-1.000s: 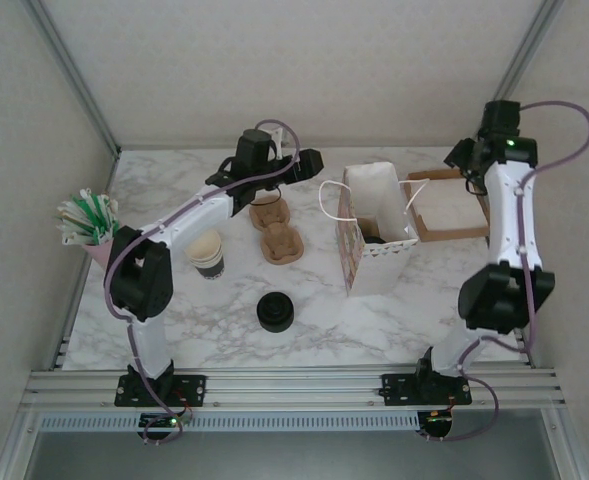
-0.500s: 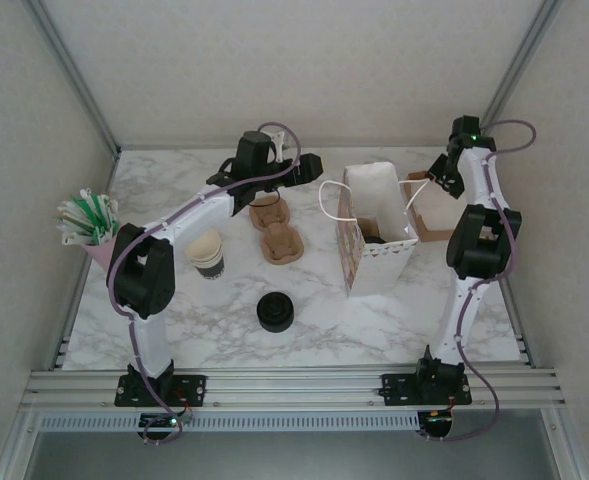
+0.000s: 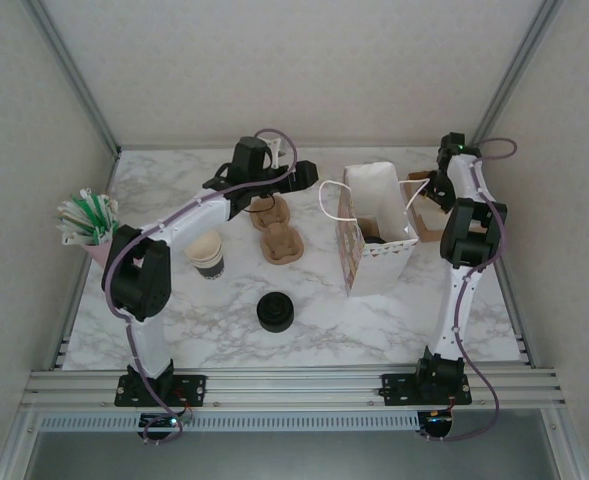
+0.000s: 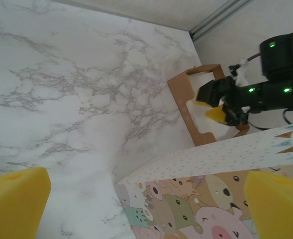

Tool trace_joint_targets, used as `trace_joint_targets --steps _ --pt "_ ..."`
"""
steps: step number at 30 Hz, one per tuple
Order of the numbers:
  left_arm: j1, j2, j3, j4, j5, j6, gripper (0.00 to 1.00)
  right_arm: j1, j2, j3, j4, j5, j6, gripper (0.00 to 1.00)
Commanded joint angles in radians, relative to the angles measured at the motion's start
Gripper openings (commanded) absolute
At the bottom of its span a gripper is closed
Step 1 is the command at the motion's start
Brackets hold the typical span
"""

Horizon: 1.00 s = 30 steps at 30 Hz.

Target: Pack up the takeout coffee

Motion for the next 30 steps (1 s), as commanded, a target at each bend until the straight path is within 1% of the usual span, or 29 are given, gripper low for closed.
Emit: trace_joint_targets --steps 1,3,5,12,17,19,20,30 --pt "0.008 -0.059 -0.012 0.013 0.020 0.023 1.00 -0.005 0.044 0.040 -0.044 -0.019 0.011 0.59" --pt "0.008 -0.063 -0.016 0.015 0.018 0.024 1.00 0.001 0.052 0.045 -0.046 -0.004 0.005 0.58" --pt "0.008 -0.066 -0.019 0.014 0.018 0.023 0.99 0.000 0.056 0.050 -0.050 -0.007 0.002 0.54" --pt "0.008 -0.080 -0.023 0.012 0.017 0.021 1.00 0.000 0.034 0.059 -0.055 -0.002 -0.007 0.29" --pt "0.008 -0.092 -0.026 0.010 0.016 0.021 1.00 0.000 -0.007 0.053 -0.046 -0.003 -0.010 0.20" --pt "0.008 -0.096 -0.026 0.010 0.017 0.019 1.00 0.000 -0.025 0.052 -0.043 -0.002 -0.011 0.13" --pt "0.008 -0.098 -0.027 0.011 0.017 0.019 1.00 -0.001 -0.035 0.049 -0.040 -0.001 -0.013 0.12" --pt "0.008 -0.121 -0.038 0.012 0.017 0.012 1.00 0.000 -0.152 -0.011 -0.007 0.025 -0.021 0.11"
